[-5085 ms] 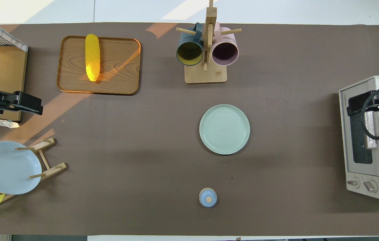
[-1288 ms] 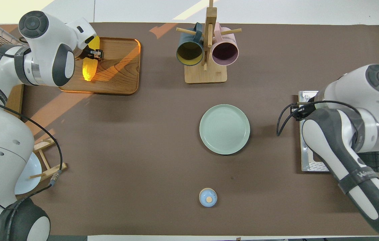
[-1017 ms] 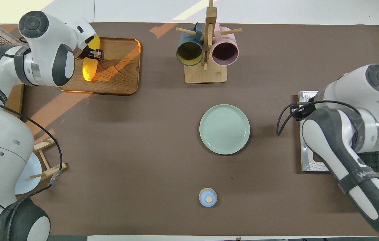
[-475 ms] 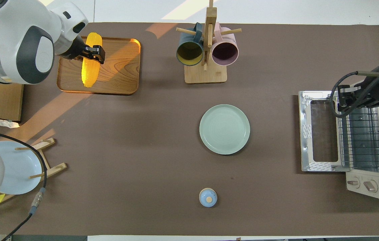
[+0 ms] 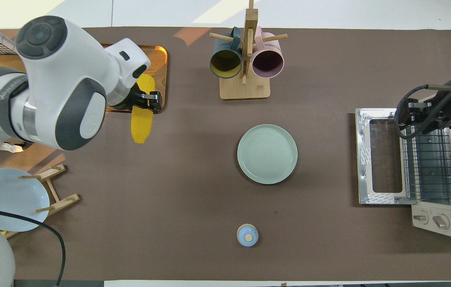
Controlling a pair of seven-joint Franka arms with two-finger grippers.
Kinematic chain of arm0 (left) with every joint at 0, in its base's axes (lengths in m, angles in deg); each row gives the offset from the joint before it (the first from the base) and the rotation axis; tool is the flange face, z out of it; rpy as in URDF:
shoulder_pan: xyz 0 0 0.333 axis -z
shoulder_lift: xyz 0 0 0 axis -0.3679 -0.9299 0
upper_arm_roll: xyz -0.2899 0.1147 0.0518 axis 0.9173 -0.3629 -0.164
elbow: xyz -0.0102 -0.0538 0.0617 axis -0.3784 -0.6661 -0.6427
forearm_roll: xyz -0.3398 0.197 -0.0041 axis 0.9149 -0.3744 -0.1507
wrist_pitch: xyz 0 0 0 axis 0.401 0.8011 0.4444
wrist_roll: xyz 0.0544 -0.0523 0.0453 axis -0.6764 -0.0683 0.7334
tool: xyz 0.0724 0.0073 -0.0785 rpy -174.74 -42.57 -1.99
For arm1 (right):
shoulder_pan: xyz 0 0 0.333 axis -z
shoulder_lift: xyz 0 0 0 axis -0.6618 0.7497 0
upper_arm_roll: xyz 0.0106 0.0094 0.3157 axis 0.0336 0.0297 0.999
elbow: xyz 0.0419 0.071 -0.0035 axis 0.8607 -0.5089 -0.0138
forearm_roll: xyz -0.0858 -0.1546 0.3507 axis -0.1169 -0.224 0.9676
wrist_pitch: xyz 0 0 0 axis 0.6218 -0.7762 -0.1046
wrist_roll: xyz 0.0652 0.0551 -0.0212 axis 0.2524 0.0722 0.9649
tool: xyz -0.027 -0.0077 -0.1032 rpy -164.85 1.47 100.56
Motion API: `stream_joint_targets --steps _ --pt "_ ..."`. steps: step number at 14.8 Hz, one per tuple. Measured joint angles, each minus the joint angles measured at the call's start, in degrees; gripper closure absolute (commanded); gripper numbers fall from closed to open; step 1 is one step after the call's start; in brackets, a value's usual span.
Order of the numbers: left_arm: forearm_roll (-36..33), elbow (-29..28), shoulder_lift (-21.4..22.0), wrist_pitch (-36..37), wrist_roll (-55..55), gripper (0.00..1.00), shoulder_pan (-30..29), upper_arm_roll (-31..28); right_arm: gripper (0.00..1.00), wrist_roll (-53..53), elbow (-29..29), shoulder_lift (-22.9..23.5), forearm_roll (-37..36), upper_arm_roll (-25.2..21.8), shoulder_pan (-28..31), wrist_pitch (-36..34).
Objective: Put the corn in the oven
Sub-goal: 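Carry the corn to the mint plate and release it with the left gripper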
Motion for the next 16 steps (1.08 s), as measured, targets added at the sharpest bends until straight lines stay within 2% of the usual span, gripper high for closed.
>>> stream_joint_targets --steps 3,8,10,13,16 --pt "0.1 -2.62 0.91 -2.51 7.12 1.0 5.95 0.04 0.0 0.0 0.04 -0.01 0.0 0.0 0.01 0.21" --pt "0.18 -12.38 3.59 -16.18 17.63 1.0 14.79 0.06 0.0 3.17 0.12 -0.03 0.0 -0.04 0.06 3.45" --pt "0.21 -14.34 3.47 -20.92 22.23 1.0 18.23 0.05 0.0 4.16 0.12 -0.03 0.0 -0.04 0.04 4.27" --pt "0.21 -15.21 0.9 -27.28 28.14 1.0 22.78 0.02 0.0 4.37 0.12 -0.04 0.0 0.04 -0.09 5.02" --pt "0.21 -13.79 -4.56 -32.61 32.0 1.0 25.77 -0.11 0.0 4.39 0.12 -0.04 0.0 0.06 -0.11 5.02"
